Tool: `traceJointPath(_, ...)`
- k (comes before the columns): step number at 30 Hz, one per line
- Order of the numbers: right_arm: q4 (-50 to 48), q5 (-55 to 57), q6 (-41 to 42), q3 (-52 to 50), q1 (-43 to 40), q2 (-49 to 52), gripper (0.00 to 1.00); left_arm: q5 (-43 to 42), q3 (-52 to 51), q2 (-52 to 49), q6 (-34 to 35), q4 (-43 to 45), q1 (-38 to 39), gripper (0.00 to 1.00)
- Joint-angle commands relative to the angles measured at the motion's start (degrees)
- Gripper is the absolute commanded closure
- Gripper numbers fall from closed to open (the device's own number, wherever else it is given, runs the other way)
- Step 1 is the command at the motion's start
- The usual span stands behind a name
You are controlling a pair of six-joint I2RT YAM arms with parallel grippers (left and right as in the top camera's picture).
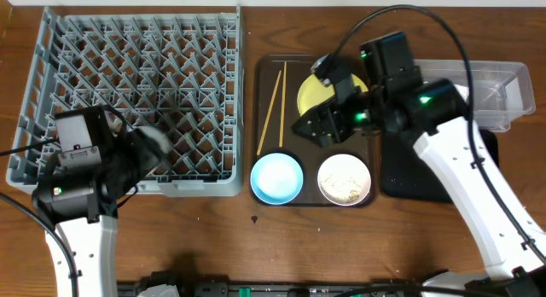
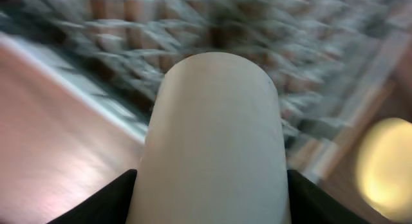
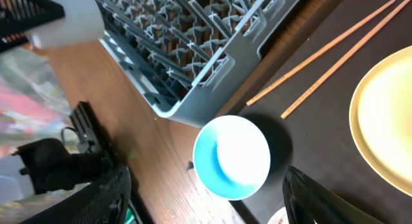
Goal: Sort waste into correct bins and load items into the dishwasher
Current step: 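Lower the white cup into the gray dish rack with the left gripper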
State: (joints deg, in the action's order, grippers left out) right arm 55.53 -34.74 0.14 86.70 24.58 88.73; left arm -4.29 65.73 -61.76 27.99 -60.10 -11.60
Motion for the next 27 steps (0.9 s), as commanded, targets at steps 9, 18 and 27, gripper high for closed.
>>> traceJointPath(9, 0.90, 3.45, -1.05, 0.22, 3.15, -0.76, 0.26, 13.92, 1.57, -14.43, -1.36, 0.50, -1.27, 0.44)
traceJointPath(18, 1.09, 3.45, -1.07, 0.22, 3.15, -0.76, 0.26, 11.65, 1.57, -19.50, -1.38, 1.53, -1.38, 0.15)
traceJointPath(27, 1.31, 6.78, 1.46, 0.22, 3.15, -0.76, 0.22, 1.18, 6.27, -14.27, -6.32, -0.17, -1.36, 0.12)
